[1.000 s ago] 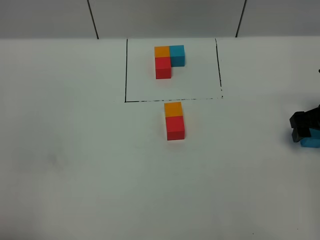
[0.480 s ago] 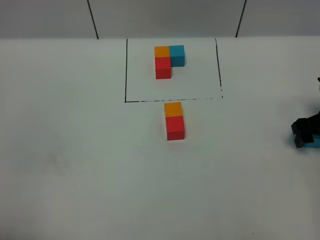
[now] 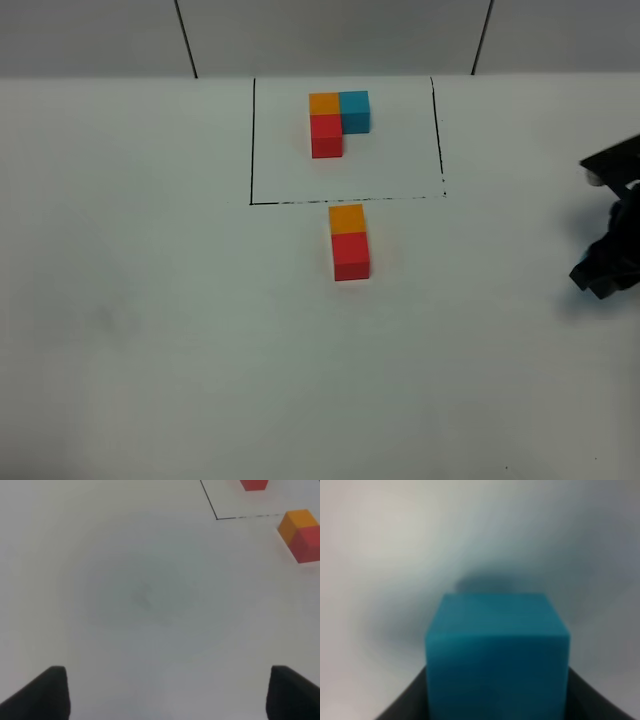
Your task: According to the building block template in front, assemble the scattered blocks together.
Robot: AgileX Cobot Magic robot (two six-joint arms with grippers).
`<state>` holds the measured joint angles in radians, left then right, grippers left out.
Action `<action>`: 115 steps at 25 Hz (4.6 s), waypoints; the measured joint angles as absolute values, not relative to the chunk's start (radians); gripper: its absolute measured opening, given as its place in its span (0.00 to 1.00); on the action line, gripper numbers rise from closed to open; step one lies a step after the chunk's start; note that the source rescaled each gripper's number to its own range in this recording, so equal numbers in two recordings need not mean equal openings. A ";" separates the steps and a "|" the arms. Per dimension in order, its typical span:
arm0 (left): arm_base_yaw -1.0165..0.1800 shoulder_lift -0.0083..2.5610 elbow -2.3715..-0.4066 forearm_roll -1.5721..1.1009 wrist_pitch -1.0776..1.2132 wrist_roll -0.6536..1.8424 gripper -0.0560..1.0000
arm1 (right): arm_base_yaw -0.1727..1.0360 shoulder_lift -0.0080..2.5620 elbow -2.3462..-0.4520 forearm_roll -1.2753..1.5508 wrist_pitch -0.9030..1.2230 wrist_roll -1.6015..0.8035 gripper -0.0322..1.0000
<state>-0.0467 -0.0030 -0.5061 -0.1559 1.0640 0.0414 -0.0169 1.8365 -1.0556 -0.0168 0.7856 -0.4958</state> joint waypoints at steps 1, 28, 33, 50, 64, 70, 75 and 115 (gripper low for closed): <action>-0.047 -0.003 -0.506 -0.156 1.064 0.041 0.84 | 0.028 1.833 -1.100 -0.019 0.838 -0.596 0.05; -0.047 -0.003 -0.506 -0.156 1.064 0.041 0.84 | 0.427 2.303 -1.793 -0.078 1.041 -1.107 0.05; -0.047 -0.003 -0.506 -0.156 1.064 0.041 0.84 | 0.429 2.313 -1.794 -0.064 1.029 -1.109 0.05; -0.047 -0.003 -0.506 -0.156 1.064 0.041 0.84 | 0.437 2.335 -1.804 -0.027 1.014 -1.107 0.05; -0.047 -0.003 -0.506 -0.156 1.064 0.041 0.84 | 0.464 2.341 -1.804 -0.017 0.986 -1.087 0.05; -0.047 -0.003 -0.506 -0.156 1.064 0.041 0.84 | 0.467 2.342 -1.804 -0.011 0.984 -1.071 0.05; -0.047 -0.003 -0.506 -0.156 1.064 0.041 0.84 | 0.467 2.342 -1.804 -0.011 0.984 -1.054 0.05; -0.047 -0.003 -0.506 -0.156 1.064 0.041 0.84 | -0.104 1.558 -1.194 0.239 0.771 -0.293 0.74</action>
